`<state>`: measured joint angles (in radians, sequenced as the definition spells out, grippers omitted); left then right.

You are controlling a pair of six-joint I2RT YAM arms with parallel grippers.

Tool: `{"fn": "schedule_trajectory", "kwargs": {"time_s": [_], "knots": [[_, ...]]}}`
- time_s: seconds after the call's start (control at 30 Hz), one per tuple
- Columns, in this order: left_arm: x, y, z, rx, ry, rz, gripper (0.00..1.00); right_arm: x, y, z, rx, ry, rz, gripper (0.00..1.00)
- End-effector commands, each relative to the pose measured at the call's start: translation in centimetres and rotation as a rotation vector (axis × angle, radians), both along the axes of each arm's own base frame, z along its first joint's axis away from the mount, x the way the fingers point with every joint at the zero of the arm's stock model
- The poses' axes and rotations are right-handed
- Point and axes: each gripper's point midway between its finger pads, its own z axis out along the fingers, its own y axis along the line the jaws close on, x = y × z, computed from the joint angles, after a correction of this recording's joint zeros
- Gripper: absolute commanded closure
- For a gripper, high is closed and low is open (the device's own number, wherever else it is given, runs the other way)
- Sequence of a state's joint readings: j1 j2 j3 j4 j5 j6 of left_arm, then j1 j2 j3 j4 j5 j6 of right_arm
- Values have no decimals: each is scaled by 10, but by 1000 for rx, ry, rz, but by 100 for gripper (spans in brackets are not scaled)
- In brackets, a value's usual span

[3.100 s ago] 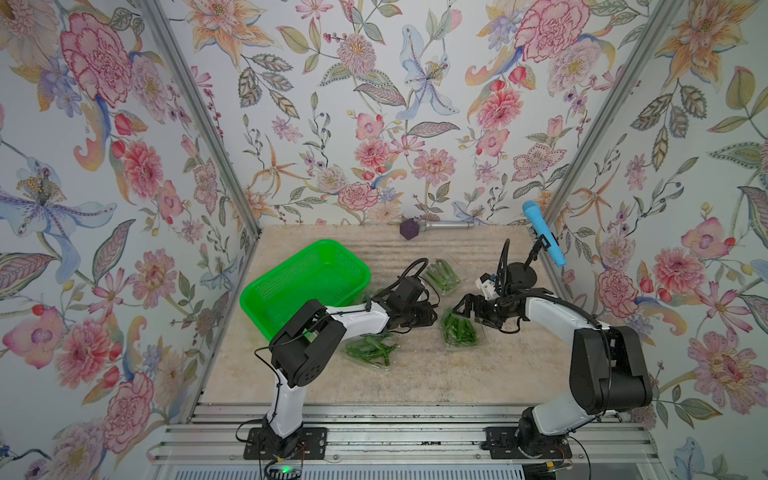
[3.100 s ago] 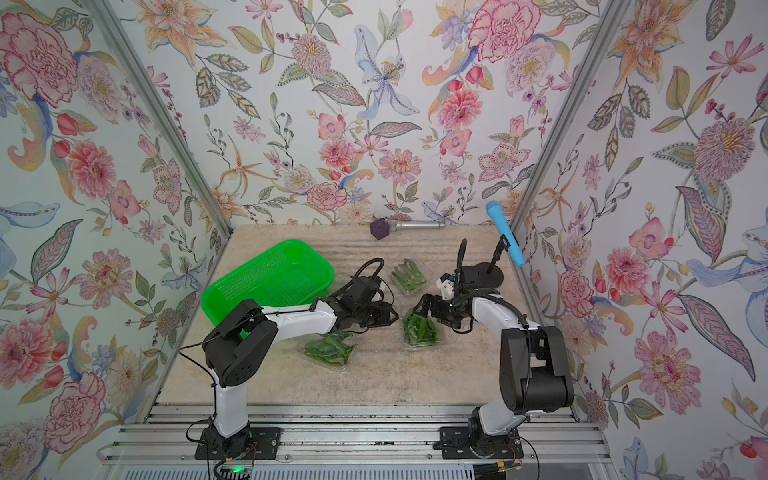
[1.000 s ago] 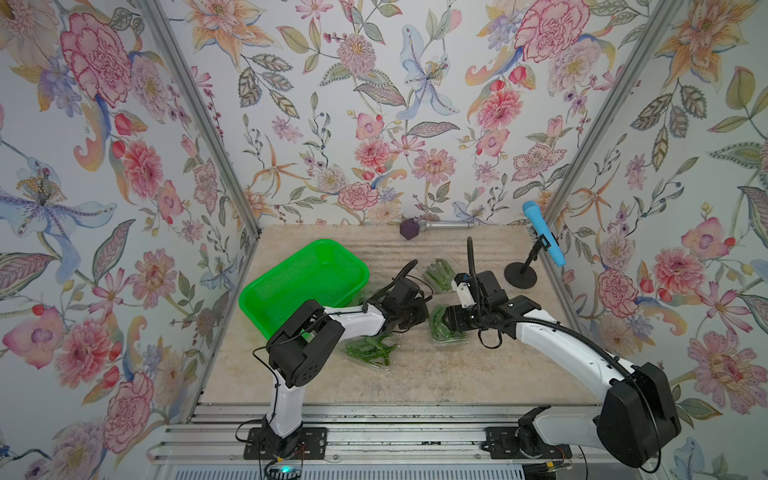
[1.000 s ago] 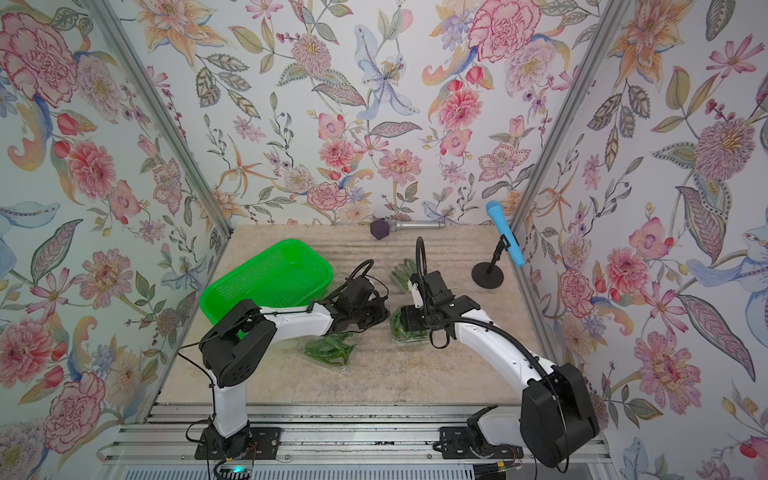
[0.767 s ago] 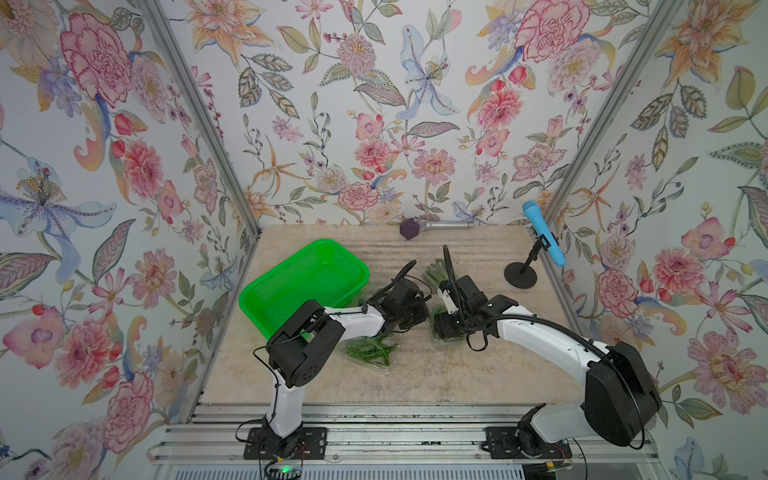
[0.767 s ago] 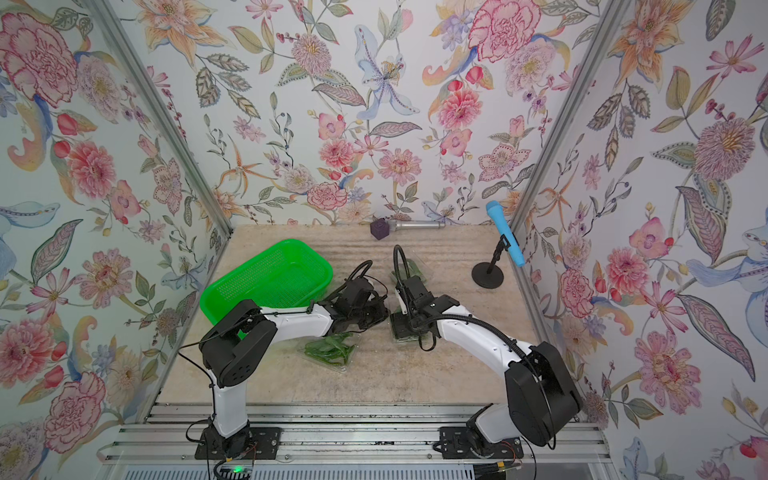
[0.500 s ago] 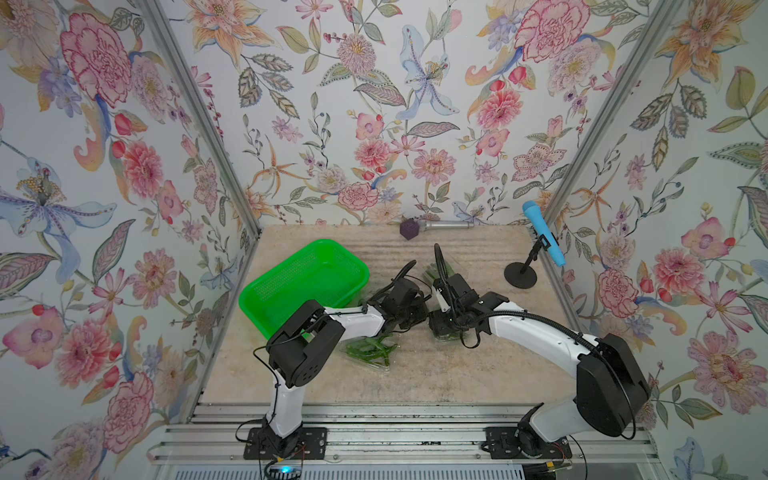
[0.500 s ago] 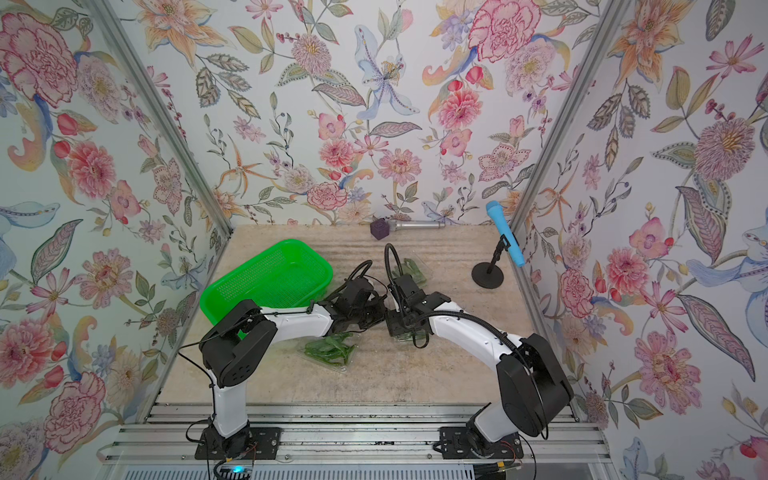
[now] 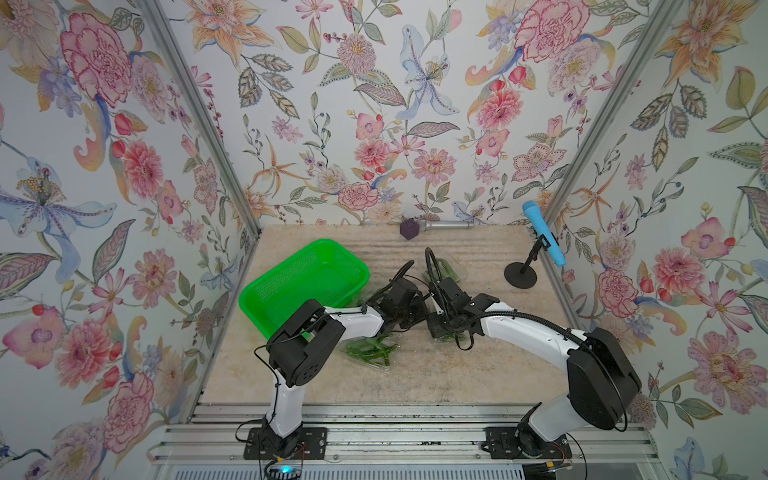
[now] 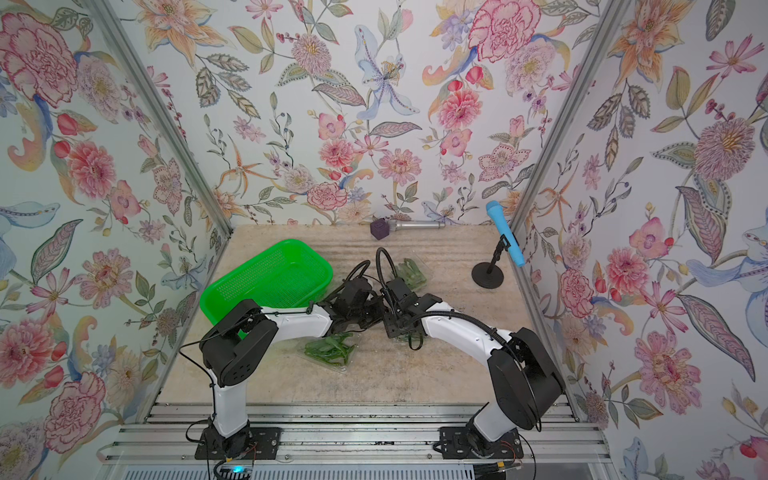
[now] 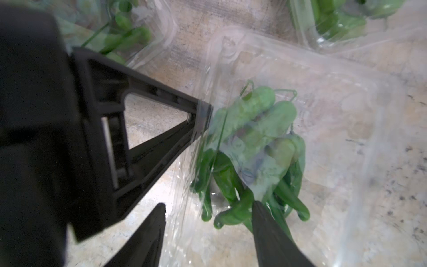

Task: Take small green peppers out of containers
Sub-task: Open the packing box at the center of the board.

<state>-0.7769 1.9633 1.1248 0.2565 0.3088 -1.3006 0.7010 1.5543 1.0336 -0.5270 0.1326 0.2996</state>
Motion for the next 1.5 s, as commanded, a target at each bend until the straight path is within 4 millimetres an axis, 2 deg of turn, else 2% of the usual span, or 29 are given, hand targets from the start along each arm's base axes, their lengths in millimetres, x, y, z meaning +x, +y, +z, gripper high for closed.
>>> {"fn": "schedule_trajectory", "kwargs": {"time_s": [0.0, 0.97, 1.07, 1.37, 1.47], "knots": [[2, 1, -4, -41, 19, 13, 100, 1, -3, -9, -27, 11, -30, 40], [-2, 1, -9, -85, 30, 10, 100, -7, 3, -24, -45, 32, -32, 43], [-2, 1, -9, -88, 28, 9, 100, -7, 3, -26, -48, 38, -29, 51], [-4, 2, -11, -92, 35, 11, 100, -8, 2, -30, -61, 43, -31, 57], [-4, 3, -11, -95, 35, 12, 100, -10, 2, -31, -60, 49, -29, 67]]}}
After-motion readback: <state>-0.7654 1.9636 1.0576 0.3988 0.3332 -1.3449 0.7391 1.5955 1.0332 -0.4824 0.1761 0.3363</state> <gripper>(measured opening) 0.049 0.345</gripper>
